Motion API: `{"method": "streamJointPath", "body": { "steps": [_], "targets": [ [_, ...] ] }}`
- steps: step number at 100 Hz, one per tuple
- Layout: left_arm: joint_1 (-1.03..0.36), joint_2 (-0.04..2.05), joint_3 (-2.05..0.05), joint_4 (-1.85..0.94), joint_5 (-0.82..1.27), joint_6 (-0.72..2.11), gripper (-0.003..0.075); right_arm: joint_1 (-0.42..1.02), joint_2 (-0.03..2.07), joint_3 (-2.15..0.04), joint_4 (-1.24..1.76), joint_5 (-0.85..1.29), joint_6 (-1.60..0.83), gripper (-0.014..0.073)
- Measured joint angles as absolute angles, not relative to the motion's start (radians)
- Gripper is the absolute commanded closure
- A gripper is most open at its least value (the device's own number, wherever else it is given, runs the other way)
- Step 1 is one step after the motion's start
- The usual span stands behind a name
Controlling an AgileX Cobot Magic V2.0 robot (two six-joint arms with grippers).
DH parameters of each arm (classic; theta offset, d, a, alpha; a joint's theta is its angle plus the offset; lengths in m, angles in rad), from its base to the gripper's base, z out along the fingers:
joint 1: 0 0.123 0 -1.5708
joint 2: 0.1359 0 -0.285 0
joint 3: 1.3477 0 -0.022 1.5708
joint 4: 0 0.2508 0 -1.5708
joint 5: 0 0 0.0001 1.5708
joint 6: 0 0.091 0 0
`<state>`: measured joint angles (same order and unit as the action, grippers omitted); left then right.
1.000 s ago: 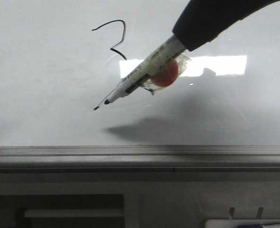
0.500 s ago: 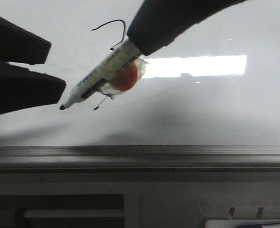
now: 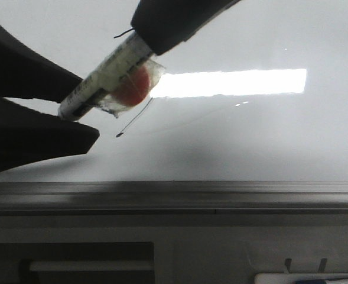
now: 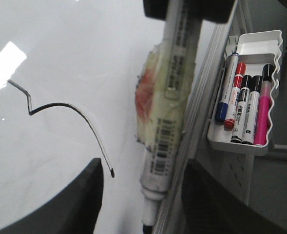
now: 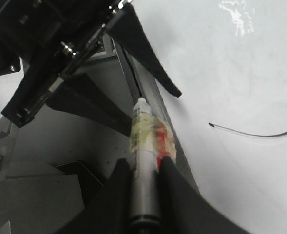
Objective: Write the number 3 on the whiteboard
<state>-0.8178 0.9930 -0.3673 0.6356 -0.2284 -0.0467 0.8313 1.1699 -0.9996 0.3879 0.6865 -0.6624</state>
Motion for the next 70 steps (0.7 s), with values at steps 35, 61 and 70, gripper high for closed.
{"method": "streamJointPath", "body": {
  "steps": [35, 61, 70],
  "targets": [
    [-0.818, 0.999, -0.367, 0.636, -0.239, -0.047, 0.0631, 0.833, 1.198, -1.000, 0.388, 0.680, -0.662, 0.0653],
    [-0.820, 1.001, -0.367, 0.650, -0.239, -0.040, 0.0741, 0.833, 1.198, -1.001, 0.387, 0.663, -0.662, 0.0653],
    [-0.820, 1.001, -0.367, 0.650, -0.239, -0.040, 0.0741, 0.833, 1.198, -1.001, 0.387, 0.663, -0.662, 0.0654]
  ]
}}
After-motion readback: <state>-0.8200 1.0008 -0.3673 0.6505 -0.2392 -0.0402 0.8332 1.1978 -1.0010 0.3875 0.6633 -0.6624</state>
